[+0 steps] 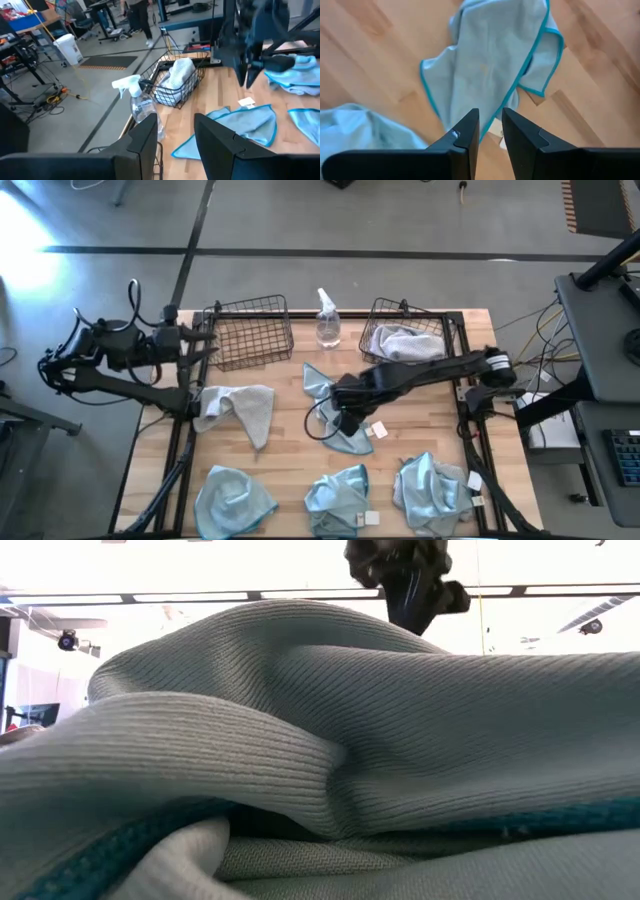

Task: Sort microfiber towel by color & place in baskets
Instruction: Put the blue microfiber towel into the left black wire basket

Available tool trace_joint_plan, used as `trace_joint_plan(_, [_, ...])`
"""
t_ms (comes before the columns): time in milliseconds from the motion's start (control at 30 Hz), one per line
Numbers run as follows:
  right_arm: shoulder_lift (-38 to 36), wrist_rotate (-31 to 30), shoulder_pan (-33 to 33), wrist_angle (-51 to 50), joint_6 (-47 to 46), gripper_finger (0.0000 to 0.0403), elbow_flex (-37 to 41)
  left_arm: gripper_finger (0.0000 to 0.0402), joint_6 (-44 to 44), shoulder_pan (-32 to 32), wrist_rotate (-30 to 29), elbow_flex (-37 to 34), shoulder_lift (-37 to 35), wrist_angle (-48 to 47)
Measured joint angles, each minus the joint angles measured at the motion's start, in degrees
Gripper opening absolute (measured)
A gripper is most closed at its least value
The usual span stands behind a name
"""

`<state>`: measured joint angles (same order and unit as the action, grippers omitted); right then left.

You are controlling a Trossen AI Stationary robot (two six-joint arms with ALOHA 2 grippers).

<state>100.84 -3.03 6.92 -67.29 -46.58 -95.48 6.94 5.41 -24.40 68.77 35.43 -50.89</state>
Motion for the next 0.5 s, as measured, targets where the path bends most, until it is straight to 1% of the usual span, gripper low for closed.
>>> trace_joint_plan(267, [7.2, 0.1, 0.0, 0.2, 4.7, 0.0103, 0.0, 0.0114, -0.4, 0.0, 1.7, 0.0, -1.6, -0.5])
trace_joint_plan(500, [9.8, 1.5, -0.6, 0.6, 6.3, 0.0138, 0.0, 0.0114, -1.7, 0.0, 1.7, 0.0, -2.2, -0.6])
